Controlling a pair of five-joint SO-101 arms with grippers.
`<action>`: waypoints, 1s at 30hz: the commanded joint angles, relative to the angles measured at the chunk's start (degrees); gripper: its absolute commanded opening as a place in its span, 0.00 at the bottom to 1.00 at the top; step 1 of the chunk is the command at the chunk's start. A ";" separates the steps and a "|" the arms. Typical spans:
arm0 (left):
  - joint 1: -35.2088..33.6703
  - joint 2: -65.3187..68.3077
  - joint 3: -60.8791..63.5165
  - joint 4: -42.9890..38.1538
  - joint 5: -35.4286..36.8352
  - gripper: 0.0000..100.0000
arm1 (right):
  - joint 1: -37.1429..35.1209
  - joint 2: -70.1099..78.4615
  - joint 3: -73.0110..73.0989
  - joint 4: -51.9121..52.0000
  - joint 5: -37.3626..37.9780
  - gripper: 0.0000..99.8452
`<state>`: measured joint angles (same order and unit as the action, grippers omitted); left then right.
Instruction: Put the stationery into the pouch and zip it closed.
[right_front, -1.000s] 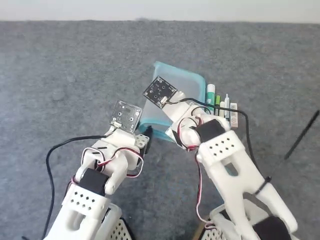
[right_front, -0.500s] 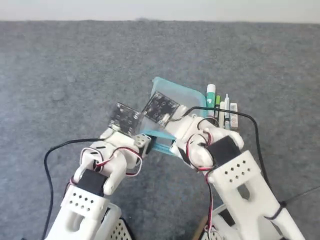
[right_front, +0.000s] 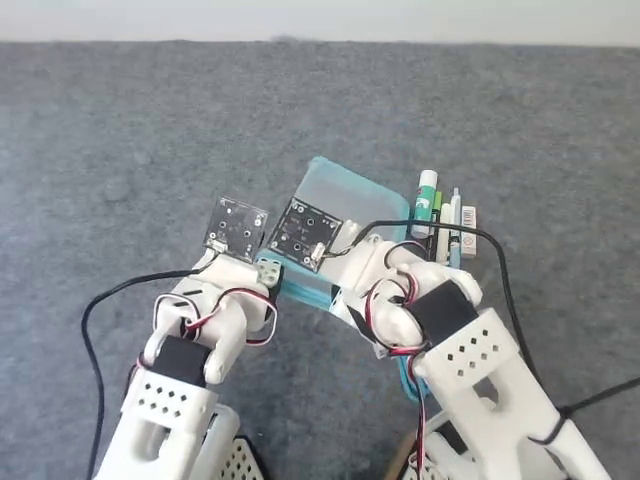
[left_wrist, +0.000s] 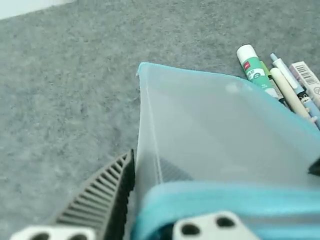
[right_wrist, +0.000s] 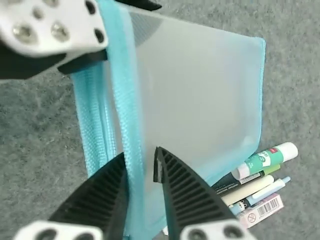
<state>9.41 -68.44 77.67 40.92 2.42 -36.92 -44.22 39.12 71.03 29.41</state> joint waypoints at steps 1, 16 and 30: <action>-2.46 -0.44 -0.31 -3.78 5.54 0.01 | 0.04 -2.51 -2.02 2.68 -2.90 0.02; 2.20 -0.35 3.65 -8.44 7.21 0.01 | -3.65 -10.86 -3.52 3.74 -8.97 0.13; -5.19 -0.44 4.18 -10.90 7.47 0.01 | 14.37 -14.73 3.78 2.77 -8.44 0.13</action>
<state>8.79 -68.35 83.65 31.87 8.75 -28.22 -63.74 43.34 74.20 21.85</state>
